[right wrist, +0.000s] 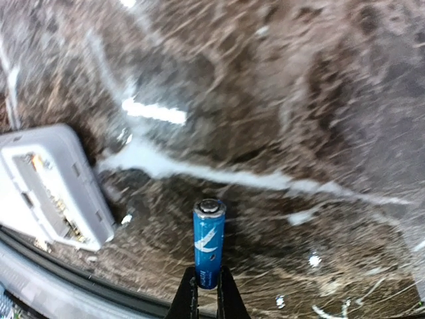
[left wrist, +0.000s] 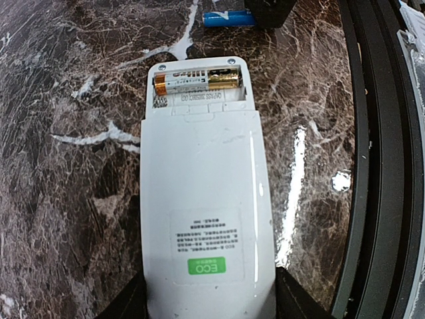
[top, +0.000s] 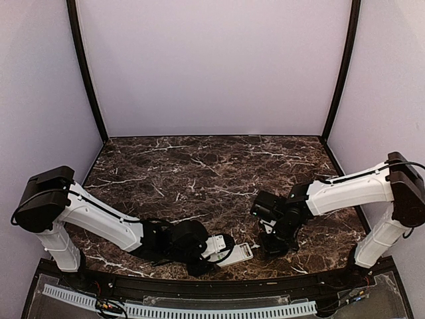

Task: Load the batteries into the remote control
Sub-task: Pick up the battery at the center of the board, then adjust the battery.

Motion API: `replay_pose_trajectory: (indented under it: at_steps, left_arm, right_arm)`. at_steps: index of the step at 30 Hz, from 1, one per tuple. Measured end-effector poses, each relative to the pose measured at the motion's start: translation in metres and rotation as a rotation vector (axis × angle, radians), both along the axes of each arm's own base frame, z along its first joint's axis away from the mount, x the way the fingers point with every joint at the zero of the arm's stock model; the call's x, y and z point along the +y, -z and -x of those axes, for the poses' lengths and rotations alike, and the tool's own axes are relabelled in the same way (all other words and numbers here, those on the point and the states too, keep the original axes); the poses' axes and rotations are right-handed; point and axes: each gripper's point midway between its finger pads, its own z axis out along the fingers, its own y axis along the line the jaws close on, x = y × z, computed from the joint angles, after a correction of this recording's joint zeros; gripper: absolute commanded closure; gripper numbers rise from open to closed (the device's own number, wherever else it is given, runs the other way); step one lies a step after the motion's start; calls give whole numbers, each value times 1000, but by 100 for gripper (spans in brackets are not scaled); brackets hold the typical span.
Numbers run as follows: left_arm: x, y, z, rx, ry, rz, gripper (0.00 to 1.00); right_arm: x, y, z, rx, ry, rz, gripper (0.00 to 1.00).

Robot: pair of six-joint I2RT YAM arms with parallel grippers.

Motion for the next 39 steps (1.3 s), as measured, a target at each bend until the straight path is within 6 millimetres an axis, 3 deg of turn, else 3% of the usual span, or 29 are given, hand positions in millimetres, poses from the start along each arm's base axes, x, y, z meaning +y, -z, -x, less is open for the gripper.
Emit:
replay_pose_trajectory:
  at_steps: [16, 24, 39]
  left_arm:
    - [-2, 0, 0, 3, -1, 11, 37]
    - [-3, 0, 0, 2, 0, 18, 38]
    - [-3, 0, 1, 3, 2, 23, 39]
  right_arm:
    - [43, -41, 8, 98, -76, -159, 100]
    - [60, -29, 11, 194, -145, -129, 100]
    - [52, -18, 5, 267, -188, -67, 100]
